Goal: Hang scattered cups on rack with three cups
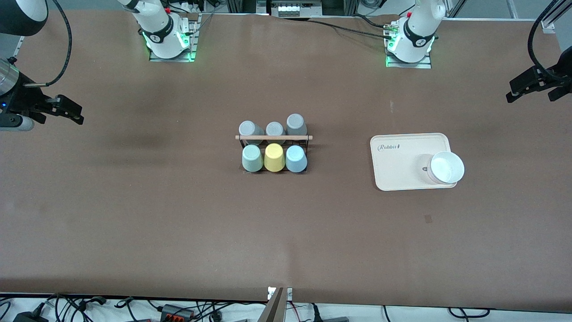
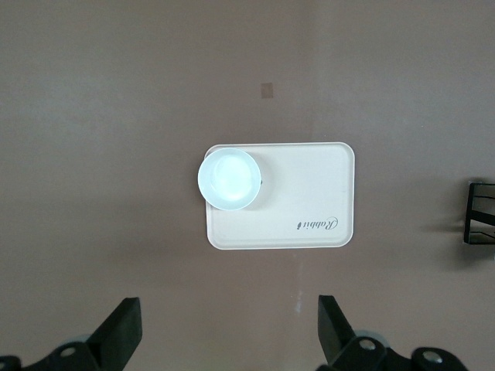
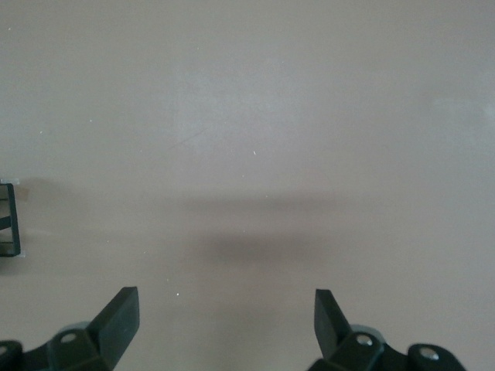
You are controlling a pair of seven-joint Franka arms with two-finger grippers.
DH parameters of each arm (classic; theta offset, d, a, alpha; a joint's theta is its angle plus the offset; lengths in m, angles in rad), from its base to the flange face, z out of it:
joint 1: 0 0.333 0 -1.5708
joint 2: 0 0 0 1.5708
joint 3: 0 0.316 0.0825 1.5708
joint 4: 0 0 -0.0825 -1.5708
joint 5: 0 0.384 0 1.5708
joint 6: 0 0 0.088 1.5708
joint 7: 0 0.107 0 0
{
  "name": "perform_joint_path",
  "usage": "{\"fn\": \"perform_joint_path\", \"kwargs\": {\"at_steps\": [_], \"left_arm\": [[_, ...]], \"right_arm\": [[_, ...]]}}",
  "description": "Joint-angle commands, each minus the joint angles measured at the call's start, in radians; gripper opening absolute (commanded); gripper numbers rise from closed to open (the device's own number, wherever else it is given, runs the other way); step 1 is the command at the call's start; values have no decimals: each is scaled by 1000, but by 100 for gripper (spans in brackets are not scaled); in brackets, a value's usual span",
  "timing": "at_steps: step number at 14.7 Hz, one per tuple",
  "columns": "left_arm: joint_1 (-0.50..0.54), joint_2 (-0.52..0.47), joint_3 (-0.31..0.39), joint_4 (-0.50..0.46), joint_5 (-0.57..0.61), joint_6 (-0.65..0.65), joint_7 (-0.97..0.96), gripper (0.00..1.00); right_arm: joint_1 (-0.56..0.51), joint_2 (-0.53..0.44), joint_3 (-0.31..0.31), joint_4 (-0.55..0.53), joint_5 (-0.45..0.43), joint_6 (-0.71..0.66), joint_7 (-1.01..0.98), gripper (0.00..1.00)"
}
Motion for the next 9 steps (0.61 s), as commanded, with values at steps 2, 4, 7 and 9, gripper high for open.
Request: {"fn": "perform_joint_path", "kwargs": {"at_steps": [2,4,7,9], "left_arm": [[2,-7,-9,7,16,-7,0,100],[4,-5,-9,7,16,-7,0,100],[5,-7,-9,7,16,-7,0,100],[5,-7,-9,7,16,-7,0,100]], "right_arm": [[-13,-13,1,11,51,-15,-12,100],[-12,-13,1,11,54,-22,-15,100],[-13,-13,1,9,45,-16,-18,100],[-12,-5,1,6,45,-6,-17,100]]}}
